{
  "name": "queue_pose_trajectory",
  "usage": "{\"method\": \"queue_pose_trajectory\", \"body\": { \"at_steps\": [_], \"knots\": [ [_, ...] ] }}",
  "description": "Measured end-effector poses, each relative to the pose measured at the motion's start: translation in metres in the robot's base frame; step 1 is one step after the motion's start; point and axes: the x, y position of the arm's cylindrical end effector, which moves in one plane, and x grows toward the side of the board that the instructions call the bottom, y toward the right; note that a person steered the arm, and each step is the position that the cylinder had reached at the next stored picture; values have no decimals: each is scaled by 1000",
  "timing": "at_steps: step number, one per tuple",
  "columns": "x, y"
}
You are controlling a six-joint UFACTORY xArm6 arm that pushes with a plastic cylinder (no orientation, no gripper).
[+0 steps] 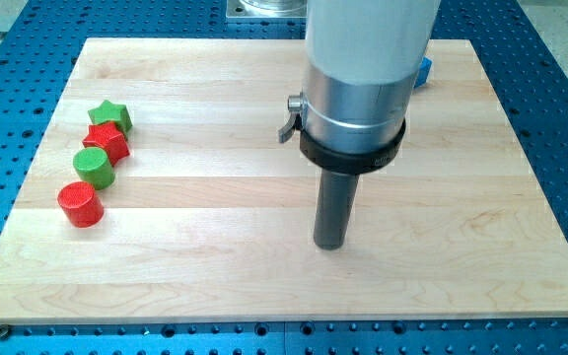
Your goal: Place the red circle to the bottom left of the board
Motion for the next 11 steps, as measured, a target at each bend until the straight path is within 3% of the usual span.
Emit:
{"method": "queue_pose_trajectory", "body": {
  "at_steps": [1,2,3,4,7,9,10,11],
  "knots": [
    [-61,-61],
    [-72,-157],
    [-68,-211],
    [-53,-214],
    [-42,-296],
    [3,-295],
    [1,-253],
    [52,-229]
  ]
}}
